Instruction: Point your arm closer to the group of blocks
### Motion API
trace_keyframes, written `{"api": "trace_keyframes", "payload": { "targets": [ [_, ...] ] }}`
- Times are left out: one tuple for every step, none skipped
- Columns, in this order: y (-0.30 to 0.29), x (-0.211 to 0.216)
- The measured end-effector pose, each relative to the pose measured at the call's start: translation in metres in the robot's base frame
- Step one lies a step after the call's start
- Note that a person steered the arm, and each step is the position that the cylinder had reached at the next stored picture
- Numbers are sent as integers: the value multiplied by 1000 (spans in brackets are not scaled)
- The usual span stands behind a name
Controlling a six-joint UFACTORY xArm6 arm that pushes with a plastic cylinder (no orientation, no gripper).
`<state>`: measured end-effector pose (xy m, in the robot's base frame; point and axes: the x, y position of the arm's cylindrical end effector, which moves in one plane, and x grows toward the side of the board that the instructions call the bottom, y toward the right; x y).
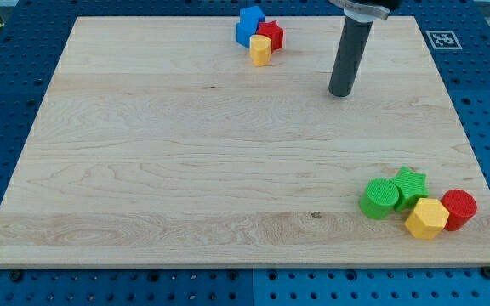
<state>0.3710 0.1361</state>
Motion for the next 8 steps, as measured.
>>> {"api": "trace_keyframes", "payload": {
  "targets": [
    [1, 0],
    [2, 0],
    [2, -1],
    [2, -2],
    [-3, -35],
    [-16, -78],
    [-29, -121],
    [-34, -137]
  ]
}}
